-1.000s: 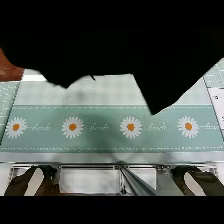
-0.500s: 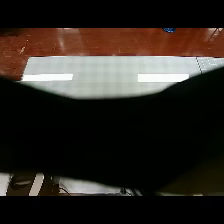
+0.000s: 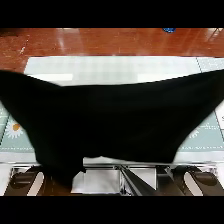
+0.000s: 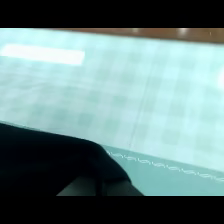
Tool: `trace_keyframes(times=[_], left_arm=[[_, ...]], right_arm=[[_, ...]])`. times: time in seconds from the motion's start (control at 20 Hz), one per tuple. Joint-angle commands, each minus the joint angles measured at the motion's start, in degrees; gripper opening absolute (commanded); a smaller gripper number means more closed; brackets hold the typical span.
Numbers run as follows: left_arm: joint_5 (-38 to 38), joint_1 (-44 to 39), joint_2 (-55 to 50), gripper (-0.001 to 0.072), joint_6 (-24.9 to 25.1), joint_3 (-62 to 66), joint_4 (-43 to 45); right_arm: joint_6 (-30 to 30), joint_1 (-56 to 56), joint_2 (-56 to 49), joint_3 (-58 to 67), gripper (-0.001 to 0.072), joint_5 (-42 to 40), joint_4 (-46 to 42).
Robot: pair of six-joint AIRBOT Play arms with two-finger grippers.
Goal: Fold the shirts.
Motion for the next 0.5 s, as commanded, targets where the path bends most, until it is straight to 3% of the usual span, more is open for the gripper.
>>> trace_keyframes(times=[0.0,0.2,0.3,0.45], left_arm=[[11.69,-0.22,-9.4,0.0016,2.14,-8.83,-7.93],[15.65,-1.4,-30.03,0.0016,7.78,-9.25,-12.31],[20.17,-1.86,-40.33,0.0017,7.98,-7.58,-13.2],[20.85,-1.88,-53.37,0.0017,7.98,-1.81,-16.13]], right_arm=[[-1.77,-0.02,-8.57,-8.68,0.0031,-10.27,0.46],[-5.84,-0.04,-27.1,-8.55,0.0031,-18.18,6.84],[-6.03,-0.39,-36.13,-6.75,0.0031,-20.79,8.13],[-5.9,-3.54,-47.93,-2.21,0.0031,-22.53,14.62]])
